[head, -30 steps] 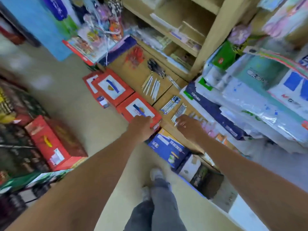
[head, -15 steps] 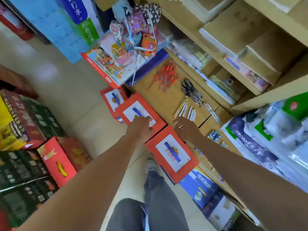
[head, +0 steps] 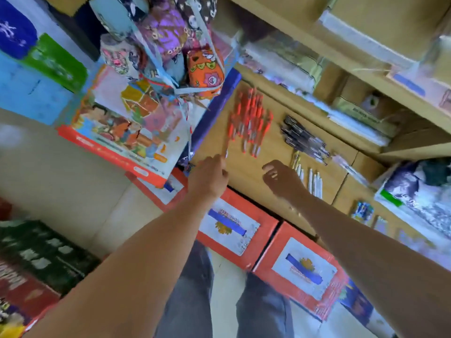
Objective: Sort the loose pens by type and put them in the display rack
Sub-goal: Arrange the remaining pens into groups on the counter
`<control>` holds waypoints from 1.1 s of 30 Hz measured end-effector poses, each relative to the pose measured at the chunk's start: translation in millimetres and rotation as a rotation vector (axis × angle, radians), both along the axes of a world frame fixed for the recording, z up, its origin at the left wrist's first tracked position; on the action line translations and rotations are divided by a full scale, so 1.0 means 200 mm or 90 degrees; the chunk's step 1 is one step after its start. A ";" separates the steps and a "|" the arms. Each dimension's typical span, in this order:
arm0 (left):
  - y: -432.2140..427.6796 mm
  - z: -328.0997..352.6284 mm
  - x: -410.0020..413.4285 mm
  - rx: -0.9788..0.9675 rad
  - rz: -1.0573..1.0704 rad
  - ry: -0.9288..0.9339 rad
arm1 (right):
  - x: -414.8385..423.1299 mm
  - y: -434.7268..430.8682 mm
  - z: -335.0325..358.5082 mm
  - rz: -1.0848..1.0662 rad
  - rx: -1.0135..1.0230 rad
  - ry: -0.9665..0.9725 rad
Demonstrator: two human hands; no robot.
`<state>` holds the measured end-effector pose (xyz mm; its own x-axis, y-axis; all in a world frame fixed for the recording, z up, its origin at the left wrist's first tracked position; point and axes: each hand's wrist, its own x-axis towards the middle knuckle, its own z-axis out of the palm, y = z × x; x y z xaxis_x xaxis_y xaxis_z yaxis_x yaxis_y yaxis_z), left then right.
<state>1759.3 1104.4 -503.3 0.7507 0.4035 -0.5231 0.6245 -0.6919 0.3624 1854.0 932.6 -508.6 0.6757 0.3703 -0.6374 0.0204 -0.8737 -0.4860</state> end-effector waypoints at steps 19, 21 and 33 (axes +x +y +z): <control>0.20 -0.54 0.37 0.128 -0.044 -0.044 | 0.29 0.30 -0.46 -0.198 -0.049 -0.176; 0.22 -0.53 0.38 0.119 -0.050 -0.044 | 0.30 0.31 -0.46 -0.199 -0.060 -0.170; 0.18 -0.49 0.68 0.053 0.007 -0.159 | 0.34 0.29 -0.43 -0.148 -0.115 -0.114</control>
<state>1895.5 1141.2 -600.6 0.8478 0.4461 -0.2868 0.5303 -0.7191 0.4491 1921.7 989.6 -593.7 0.8362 0.0851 -0.5418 -0.1184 -0.9365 -0.3299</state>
